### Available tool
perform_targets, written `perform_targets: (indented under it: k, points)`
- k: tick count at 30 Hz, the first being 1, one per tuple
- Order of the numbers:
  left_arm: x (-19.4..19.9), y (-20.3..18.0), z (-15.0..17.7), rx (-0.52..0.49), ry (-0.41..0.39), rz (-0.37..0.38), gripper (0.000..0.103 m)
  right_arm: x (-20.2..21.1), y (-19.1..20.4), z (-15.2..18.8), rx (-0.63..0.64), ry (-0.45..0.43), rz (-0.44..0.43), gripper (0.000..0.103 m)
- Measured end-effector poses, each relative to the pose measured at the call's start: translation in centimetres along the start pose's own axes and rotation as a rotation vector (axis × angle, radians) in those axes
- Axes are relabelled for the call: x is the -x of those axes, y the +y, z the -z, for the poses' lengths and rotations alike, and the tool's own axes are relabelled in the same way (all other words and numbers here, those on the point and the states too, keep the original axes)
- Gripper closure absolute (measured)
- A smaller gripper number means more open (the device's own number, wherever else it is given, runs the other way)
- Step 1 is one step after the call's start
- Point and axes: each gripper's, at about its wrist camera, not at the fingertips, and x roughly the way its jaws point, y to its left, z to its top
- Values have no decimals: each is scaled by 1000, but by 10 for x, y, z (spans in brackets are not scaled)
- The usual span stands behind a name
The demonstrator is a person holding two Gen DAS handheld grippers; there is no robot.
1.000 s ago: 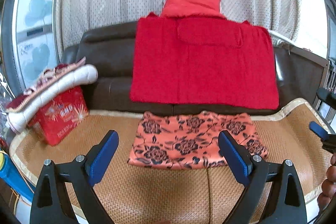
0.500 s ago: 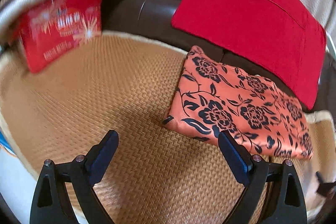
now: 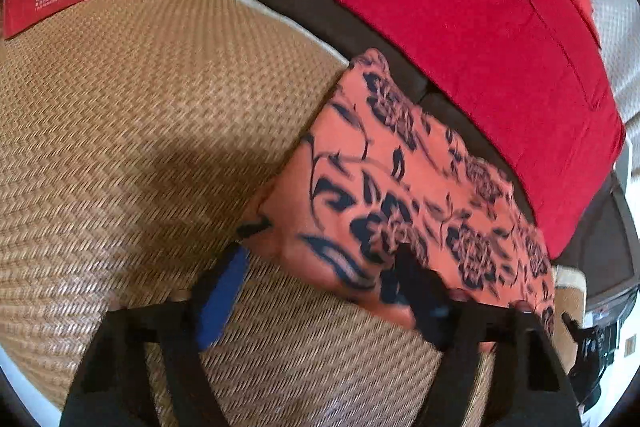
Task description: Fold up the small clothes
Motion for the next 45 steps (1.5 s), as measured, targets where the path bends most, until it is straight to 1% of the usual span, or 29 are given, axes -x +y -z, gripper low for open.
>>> perform_targets:
  k: [2,3,4,5,6,7,8,9,10,11,13,16,18,21,27,28,29,30,31,32,33,34,36,39,40,42,43,44,45]
  points:
    - [-6,-1,-4,19,0,7,37,-12,8,-1,24,-15,7,25]
    - [-8,0,-5,37,-5,8,43,-17,11,-1,40,-19,15,28]
    - [-9,1,-7,61,-12,9,47,-23,14,-2,58,-21,29,38]
    - [-10,4,-9,90,-21,14,49,-31,15,-3,72,-20,52,55]
    - [-12,5,-10,101,-22,16,54,-40,14,-3,72,-14,60,59]
    - [-13,5,-11,105,-23,16,58,-45,14,-4,72,-18,58,64]
    - [-14,4,-12,101,-26,12,61,-47,16,-5,77,-23,60,65]
    - [-16,1,-13,90,-34,8,72,-49,19,-5,89,-28,67,67]
    - [-16,-3,-14,65,-42,-3,79,-50,23,-4,102,-35,71,71]
    - [-16,-7,-14,43,-48,-13,82,-49,26,-3,111,-42,72,73]
    - [-13,-14,-11,-3,-59,-38,87,-45,33,1,134,-61,70,74]
    - [-8,-21,-7,-57,-65,-76,89,-31,39,10,171,-85,70,77]
    - [-3,-17,-2,-72,-52,-93,89,-22,48,15,189,-89,75,77]
    - [12,-10,10,-122,-40,-120,89,-2,45,33,211,-78,100,77]
    - [52,25,47,-178,-10,-98,89,34,22,65,227,-14,139,77]
    - [56,27,48,-181,-17,-91,87,41,18,71,237,10,150,76]
    - [59,30,51,-187,-24,-82,86,45,16,74,239,26,158,72]
    - [62,32,54,-198,-33,-83,78,52,13,77,236,39,169,70]
    - [65,34,57,-206,-50,-91,67,61,11,81,235,45,177,63]
    - [66,36,57,-201,-62,-93,58,70,12,81,237,39,190,46]
    - [68,41,56,-183,-69,-87,40,81,11,82,240,15,201,36]
    - [66,42,56,-161,-75,-77,35,88,13,81,243,-12,205,27]
    - [66,47,51,-112,-91,-39,35,105,20,83,281,-59,215,27]
    - [59,45,44,-81,-104,11,40,113,34,95,338,-80,183,27]
    - [57,45,42,-85,-100,21,54,109,45,101,372,-63,157,27]
    - [47,41,40,-96,-85,6,69,88,71,116,467,-28,130,29]
    - [49,36,47,-103,-85,-5,78,78,83,123,506,-17,120,37]
    - [51,34,50,-101,-84,-2,80,60,98,132,557,4,116,56]
    - [51,34,48,-92,-88,10,83,50,108,141,602,29,123,66]
